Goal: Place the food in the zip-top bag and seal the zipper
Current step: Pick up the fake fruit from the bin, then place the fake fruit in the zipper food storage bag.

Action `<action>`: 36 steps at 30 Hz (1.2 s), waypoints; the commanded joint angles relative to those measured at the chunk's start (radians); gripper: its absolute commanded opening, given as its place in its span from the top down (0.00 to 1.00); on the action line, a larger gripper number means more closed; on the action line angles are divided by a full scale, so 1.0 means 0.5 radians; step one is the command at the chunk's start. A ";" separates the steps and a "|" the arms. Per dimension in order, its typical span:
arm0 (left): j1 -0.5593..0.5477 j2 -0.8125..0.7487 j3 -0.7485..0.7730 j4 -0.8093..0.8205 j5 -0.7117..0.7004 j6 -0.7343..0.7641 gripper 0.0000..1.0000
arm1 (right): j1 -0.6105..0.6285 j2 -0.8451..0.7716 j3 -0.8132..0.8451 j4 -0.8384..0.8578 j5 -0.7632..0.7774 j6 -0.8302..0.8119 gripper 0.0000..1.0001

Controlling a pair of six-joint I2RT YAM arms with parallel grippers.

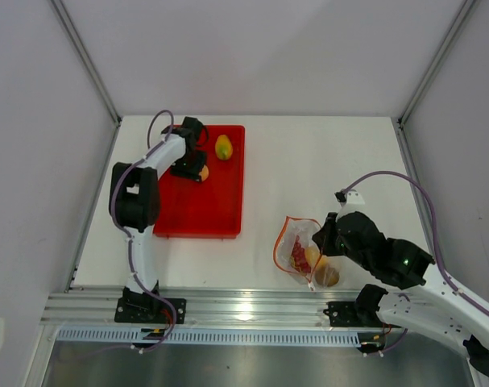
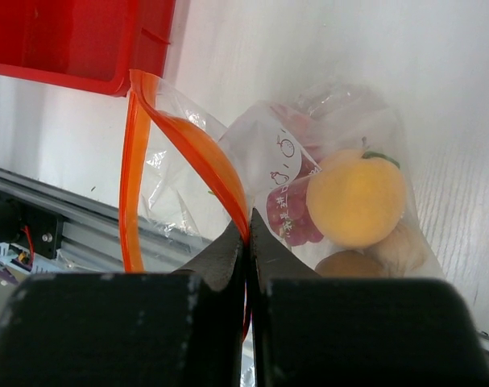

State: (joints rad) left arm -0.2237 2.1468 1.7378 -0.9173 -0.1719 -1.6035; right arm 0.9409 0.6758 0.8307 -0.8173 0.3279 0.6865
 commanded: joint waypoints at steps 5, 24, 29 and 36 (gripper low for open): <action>-0.138 -0.703 -0.294 0.113 -0.067 0.185 0.99 | -0.056 0.060 0.081 0.024 0.038 -0.066 1.00; -1.218 -2.096 -1.581 1.324 -0.129 1.267 1.00 | -0.105 0.100 0.041 0.085 -0.079 0.008 1.00; -1.491 -2.253 -1.757 1.776 0.125 1.578 0.99 | -0.109 0.097 0.002 0.119 -0.110 0.032 1.00; -1.691 -2.109 -1.856 2.104 0.435 1.688 0.99 | -0.109 0.069 -0.002 0.125 -0.143 0.048 1.00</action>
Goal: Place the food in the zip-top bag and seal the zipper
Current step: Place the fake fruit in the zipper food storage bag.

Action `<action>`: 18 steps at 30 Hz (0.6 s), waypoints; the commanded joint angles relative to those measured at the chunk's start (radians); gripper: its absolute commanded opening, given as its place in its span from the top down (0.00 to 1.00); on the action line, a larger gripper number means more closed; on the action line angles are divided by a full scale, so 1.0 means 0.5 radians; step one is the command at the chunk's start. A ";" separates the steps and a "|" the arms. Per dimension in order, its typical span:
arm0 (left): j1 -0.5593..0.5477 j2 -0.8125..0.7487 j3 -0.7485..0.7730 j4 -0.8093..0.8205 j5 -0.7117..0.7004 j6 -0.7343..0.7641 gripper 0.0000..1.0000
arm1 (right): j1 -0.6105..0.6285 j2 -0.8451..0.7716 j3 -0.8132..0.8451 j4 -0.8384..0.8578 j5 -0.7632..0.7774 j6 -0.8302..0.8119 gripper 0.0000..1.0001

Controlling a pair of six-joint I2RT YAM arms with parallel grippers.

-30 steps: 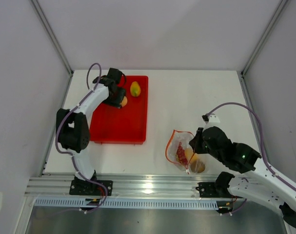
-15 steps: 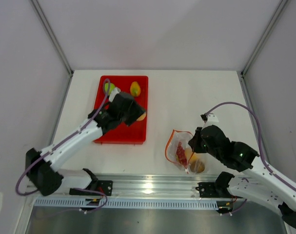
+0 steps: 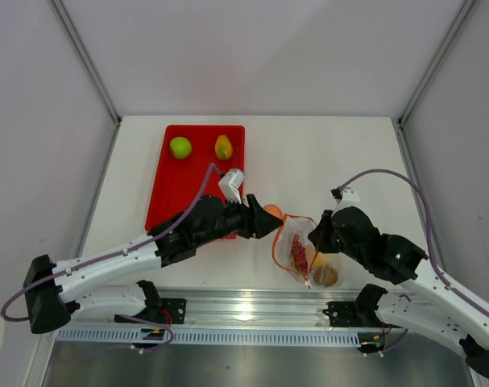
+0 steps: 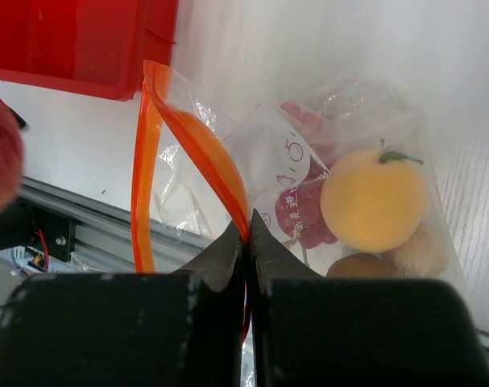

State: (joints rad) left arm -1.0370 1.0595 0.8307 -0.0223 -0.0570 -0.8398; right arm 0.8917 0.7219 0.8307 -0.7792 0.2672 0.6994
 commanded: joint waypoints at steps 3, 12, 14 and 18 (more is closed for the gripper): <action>-0.135 0.132 -0.051 0.400 0.295 0.231 0.98 | -0.010 -0.054 0.005 0.015 -0.004 0.019 1.00; -0.251 0.304 -0.005 0.364 0.304 0.330 0.67 | -0.010 -0.131 0.069 -0.068 0.024 0.009 1.00; -0.261 0.341 0.008 0.345 0.286 0.321 0.37 | -0.010 -0.140 0.087 -0.080 0.024 0.006 1.00; -0.297 0.378 0.054 0.330 0.277 0.366 0.06 | -0.010 -0.149 0.106 -0.092 0.024 0.000 1.00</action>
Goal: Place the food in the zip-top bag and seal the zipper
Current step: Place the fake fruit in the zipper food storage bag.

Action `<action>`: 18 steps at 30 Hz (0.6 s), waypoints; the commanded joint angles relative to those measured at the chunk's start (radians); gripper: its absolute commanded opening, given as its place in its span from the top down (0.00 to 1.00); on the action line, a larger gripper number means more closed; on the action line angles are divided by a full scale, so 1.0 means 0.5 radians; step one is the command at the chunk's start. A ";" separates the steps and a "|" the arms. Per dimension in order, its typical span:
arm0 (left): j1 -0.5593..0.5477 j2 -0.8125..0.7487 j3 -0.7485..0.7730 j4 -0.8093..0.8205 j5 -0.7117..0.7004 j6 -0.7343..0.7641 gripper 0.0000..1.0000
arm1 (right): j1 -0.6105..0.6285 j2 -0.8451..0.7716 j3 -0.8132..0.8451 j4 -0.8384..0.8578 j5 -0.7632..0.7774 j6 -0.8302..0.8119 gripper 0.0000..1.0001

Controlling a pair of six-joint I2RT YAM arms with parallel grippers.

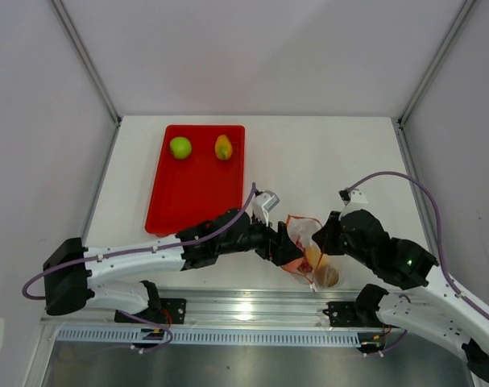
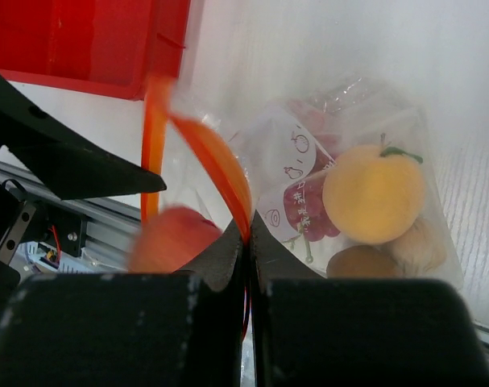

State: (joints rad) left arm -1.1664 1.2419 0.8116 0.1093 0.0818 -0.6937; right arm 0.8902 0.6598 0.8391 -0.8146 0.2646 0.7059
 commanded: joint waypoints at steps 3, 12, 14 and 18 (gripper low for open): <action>-0.060 0.032 0.125 0.058 -0.016 0.111 0.00 | -0.004 -0.037 0.089 -0.030 0.032 -0.016 1.00; -0.063 -0.191 0.104 -0.242 -0.467 0.133 0.00 | -0.007 -0.077 0.092 -0.076 0.066 -0.019 1.00; -0.063 -0.250 0.134 -0.396 -0.647 0.096 0.01 | -0.007 -0.080 0.089 -0.080 0.066 -0.019 1.00; -0.045 -0.358 0.196 -0.752 -1.226 -0.020 0.01 | -0.007 -0.077 0.089 -0.077 0.048 -0.016 1.00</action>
State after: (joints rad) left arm -1.1931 1.1126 0.8516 -0.1181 -0.2615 -0.6643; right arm 0.8894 0.6273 0.8440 -0.8562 0.2756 0.7055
